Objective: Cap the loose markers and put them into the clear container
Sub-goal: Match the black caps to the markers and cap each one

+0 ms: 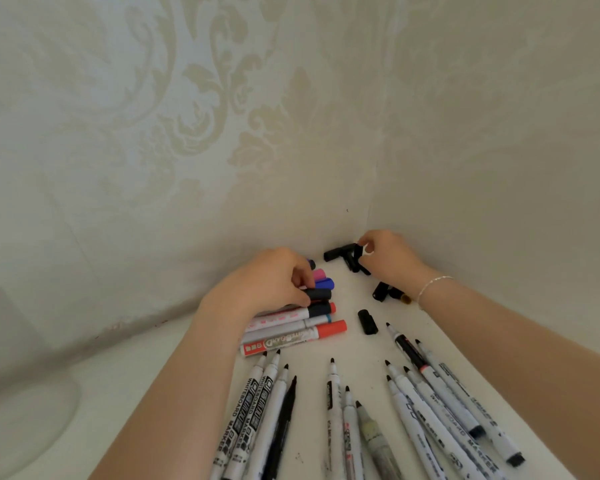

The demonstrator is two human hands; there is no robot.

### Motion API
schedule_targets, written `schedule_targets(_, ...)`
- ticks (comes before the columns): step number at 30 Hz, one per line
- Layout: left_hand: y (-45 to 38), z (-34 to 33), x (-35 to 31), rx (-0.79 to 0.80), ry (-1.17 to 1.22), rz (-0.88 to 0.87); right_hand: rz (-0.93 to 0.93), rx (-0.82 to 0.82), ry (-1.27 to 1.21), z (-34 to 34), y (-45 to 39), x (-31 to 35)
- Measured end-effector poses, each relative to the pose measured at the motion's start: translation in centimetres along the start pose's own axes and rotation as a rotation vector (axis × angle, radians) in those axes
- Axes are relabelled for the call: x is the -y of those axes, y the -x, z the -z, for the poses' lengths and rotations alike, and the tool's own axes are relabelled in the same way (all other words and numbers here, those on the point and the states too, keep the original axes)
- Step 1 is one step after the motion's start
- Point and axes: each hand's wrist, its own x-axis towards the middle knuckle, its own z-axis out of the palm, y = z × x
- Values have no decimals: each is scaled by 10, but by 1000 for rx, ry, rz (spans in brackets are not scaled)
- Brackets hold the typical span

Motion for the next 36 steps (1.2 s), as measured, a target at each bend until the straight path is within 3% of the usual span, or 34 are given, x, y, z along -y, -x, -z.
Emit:
schedule_targets(10,-4,-1,4,-24,-31,11,-10,11,74,-21,-40,3)
schedule_targets(28,-4,-4,1,-13,-86,16,447,-58,755,-30,-35,7)
schedule_targets(31,-4,-4,0,-8,-93,18,532,-112,718,-33,-33,9)
schedule_targets(36,-1,0,2,4,-61,25,553,-7,515,-39,-35,14)
